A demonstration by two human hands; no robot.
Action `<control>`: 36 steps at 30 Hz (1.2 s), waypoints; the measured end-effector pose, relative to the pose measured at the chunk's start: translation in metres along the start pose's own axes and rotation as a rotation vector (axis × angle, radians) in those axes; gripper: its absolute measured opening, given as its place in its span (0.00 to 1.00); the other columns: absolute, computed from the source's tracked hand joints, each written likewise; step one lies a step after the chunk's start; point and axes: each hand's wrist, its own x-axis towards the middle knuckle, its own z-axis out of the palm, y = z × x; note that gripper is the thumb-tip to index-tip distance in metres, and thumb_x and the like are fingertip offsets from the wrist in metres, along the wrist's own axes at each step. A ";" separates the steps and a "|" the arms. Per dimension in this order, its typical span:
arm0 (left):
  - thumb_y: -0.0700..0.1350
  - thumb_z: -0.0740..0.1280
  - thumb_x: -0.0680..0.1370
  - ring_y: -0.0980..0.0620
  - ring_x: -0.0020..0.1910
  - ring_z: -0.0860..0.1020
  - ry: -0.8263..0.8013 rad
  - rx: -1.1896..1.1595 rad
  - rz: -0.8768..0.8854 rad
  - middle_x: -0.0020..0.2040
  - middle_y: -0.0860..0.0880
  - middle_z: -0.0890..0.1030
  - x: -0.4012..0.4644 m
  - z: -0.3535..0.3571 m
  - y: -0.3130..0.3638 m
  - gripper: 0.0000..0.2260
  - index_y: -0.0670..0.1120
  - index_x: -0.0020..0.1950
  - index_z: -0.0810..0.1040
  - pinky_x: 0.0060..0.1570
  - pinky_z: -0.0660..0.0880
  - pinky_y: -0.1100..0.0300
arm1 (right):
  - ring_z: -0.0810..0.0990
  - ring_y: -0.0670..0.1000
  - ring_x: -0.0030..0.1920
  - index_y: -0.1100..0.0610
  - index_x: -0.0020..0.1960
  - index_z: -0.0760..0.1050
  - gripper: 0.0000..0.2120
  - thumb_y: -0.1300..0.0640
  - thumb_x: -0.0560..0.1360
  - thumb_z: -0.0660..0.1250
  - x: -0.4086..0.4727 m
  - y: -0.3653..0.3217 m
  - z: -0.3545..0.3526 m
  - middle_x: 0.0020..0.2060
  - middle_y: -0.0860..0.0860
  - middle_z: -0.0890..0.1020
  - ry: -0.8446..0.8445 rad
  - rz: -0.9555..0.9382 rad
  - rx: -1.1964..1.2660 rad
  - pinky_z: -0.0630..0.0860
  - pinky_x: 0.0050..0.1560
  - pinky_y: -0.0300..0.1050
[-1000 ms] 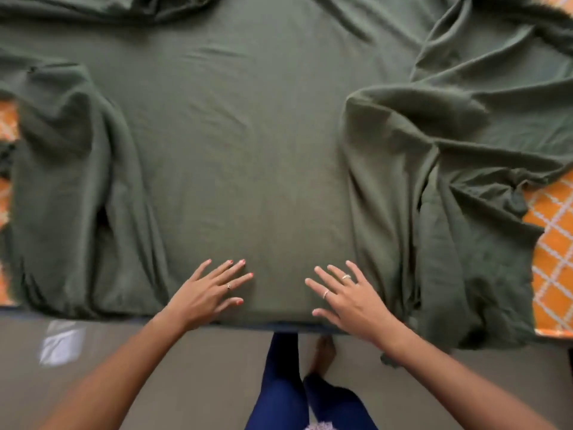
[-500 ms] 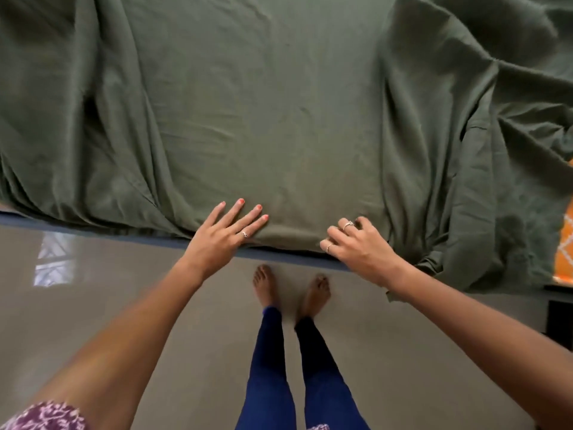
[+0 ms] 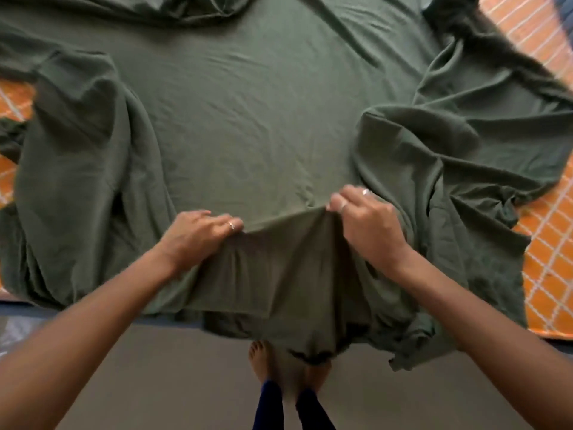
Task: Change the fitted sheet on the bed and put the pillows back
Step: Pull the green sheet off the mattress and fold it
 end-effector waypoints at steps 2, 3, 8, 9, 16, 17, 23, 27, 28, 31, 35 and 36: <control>0.43 0.56 0.75 0.43 0.35 0.83 0.132 0.040 -0.139 0.46 0.44 0.84 0.037 -0.032 -0.022 0.12 0.50 0.55 0.74 0.27 0.78 0.53 | 0.78 0.56 0.38 0.52 0.43 0.70 0.06 0.61 0.76 0.65 0.051 0.010 -0.005 0.39 0.53 0.75 0.054 0.154 0.028 0.72 0.27 0.49; 0.43 0.56 0.76 0.41 0.37 0.83 0.180 0.084 -0.198 0.48 0.44 0.84 0.061 -0.051 -0.032 0.12 0.50 0.54 0.76 0.28 0.76 0.53 | 0.79 0.59 0.41 0.54 0.44 0.70 0.04 0.58 0.78 0.62 0.075 0.018 -0.007 0.42 0.54 0.76 0.070 0.242 0.047 0.73 0.30 0.52; 0.44 0.55 0.82 0.35 0.54 0.78 0.120 0.225 -0.489 0.58 0.39 0.79 0.193 -0.117 -0.082 0.12 0.50 0.60 0.75 0.41 0.67 0.50 | 0.77 0.61 0.55 0.56 0.52 0.73 0.09 0.52 0.80 0.58 0.195 0.065 -0.018 0.53 0.56 0.79 0.079 0.590 0.032 0.72 0.49 0.54; 0.46 0.55 0.82 0.35 0.56 0.77 0.096 0.202 -0.543 0.59 0.38 0.78 0.211 -0.121 -0.089 0.13 0.51 0.63 0.74 0.45 0.69 0.48 | 0.77 0.60 0.57 0.56 0.53 0.73 0.09 0.52 0.80 0.58 0.213 0.076 -0.016 0.54 0.56 0.79 0.050 0.662 0.031 0.72 0.51 0.53; 0.55 0.60 0.80 0.47 0.74 0.64 -0.093 -0.018 -0.478 0.76 0.48 0.64 0.165 -0.040 -0.107 0.27 0.52 0.78 0.58 0.70 0.61 0.46 | 0.75 0.61 0.57 0.58 0.60 0.72 0.14 0.52 0.78 0.62 0.174 0.080 0.033 0.55 0.59 0.77 -0.250 0.560 0.091 0.71 0.59 0.54; 0.57 0.59 0.80 0.48 0.75 0.62 -0.173 -0.007 -0.454 0.77 0.49 0.62 0.137 -0.025 -0.105 0.28 0.53 0.78 0.57 0.71 0.59 0.44 | 0.75 0.61 0.58 0.58 0.61 0.72 0.15 0.51 0.78 0.62 0.146 0.071 0.043 0.56 0.58 0.77 -0.320 0.510 0.030 0.70 0.59 0.55; 0.65 0.50 0.79 0.49 0.78 0.46 -0.581 -0.002 -0.716 0.79 0.58 0.44 0.004 0.037 -0.110 0.31 0.59 0.78 0.43 0.72 0.48 0.38 | 0.65 0.53 0.71 0.52 0.71 0.67 0.26 0.41 0.77 0.61 0.002 0.062 0.078 0.70 0.51 0.68 -0.639 0.572 -0.123 0.56 0.71 0.60; 0.63 0.50 0.80 0.52 0.78 0.46 -0.539 0.051 -0.703 0.79 0.58 0.46 0.010 0.028 -0.121 0.29 0.58 0.78 0.45 0.73 0.47 0.40 | 0.72 0.58 0.64 0.56 0.66 0.72 0.23 0.45 0.75 0.66 -0.001 0.085 0.076 0.62 0.55 0.75 -0.538 0.673 -0.192 0.62 0.67 0.62; 0.63 0.50 0.80 0.52 0.78 0.46 -0.510 0.049 -0.689 0.79 0.57 0.46 0.019 0.025 -0.123 0.29 0.57 0.79 0.46 0.73 0.47 0.41 | 0.72 0.59 0.63 0.57 0.65 0.73 0.23 0.46 0.75 0.66 0.008 0.090 0.074 0.61 0.56 0.75 -0.519 0.687 -0.198 0.63 0.66 0.62; 0.61 0.50 0.81 0.53 0.78 0.44 -0.452 0.055 -0.635 0.79 0.57 0.46 0.061 0.013 -0.128 0.28 0.56 0.79 0.46 0.74 0.44 0.43 | 0.73 0.59 0.62 0.58 0.64 0.73 0.23 0.46 0.75 0.66 0.044 0.106 0.072 0.59 0.55 0.76 -0.455 0.664 -0.205 0.63 0.66 0.61; 0.61 0.50 0.81 0.53 0.78 0.44 -0.375 0.125 -0.547 0.79 0.56 0.47 0.131 0.005 -0.138 0.28 0.55 0.79 0.46 0.74 0.45 0.44 | 0.70 0.57 0.66 0.57 0.67 0.71 0.23 0.46 0.76 0.64 0.100 0.133 0.073 0.62 0.54 0.74 -0.388 0.616 -0.201 0.58 0.69 0.60; 0.61 0.50 0.81 0.53 0.78 0.44 -0.358 0.132 -0.523 0.79 0.56 0.47 0.150 0.004 -0.141 0.28 0.54 0.79 0.46 0.74 0.45 0.44 | 0.70 0.57 0.65 0.57 0.66 0.71 0.23 0.47 0.76 0.65 0.114 0.143 0.075 0.62 0.54 0.74 -0.367 0.608 -0.202 0.58 0.69 0.60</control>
